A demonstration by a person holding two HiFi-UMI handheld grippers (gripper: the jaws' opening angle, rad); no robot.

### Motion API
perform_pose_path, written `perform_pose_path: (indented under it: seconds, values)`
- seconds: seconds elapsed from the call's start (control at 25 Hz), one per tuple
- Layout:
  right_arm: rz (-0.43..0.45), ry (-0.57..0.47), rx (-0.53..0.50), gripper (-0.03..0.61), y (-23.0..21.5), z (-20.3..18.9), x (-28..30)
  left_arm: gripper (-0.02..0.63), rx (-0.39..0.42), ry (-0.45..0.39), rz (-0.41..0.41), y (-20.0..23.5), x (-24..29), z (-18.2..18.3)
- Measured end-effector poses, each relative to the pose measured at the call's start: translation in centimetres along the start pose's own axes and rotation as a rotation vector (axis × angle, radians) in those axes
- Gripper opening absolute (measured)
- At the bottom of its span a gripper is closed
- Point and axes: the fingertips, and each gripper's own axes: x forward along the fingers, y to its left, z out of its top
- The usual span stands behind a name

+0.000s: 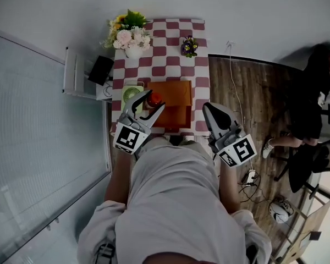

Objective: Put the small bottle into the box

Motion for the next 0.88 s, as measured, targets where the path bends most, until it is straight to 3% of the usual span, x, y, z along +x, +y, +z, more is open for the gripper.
perform_pose_path:
  seconds: [0.32,0.64,0.88]
  values:
    - [-0.082,0.011,0.039,0.002,-0.9,-0.9,-3.7,0.219,0.119,0.325,-0.215,-4.3,5.6,-12.1]
    - [-0.175,0.002,0.051,0.002,-2.3,-0.7,-6.8,0.219,0.159,0.594,-0.418,-8.5,8.2,-22.6]
    - [-0.231,0.004,0.051,0.002,-2.6,-0.7,-8.2,0.219,0.214,0.802,-0.519,-10.3,8.5,-29.7]
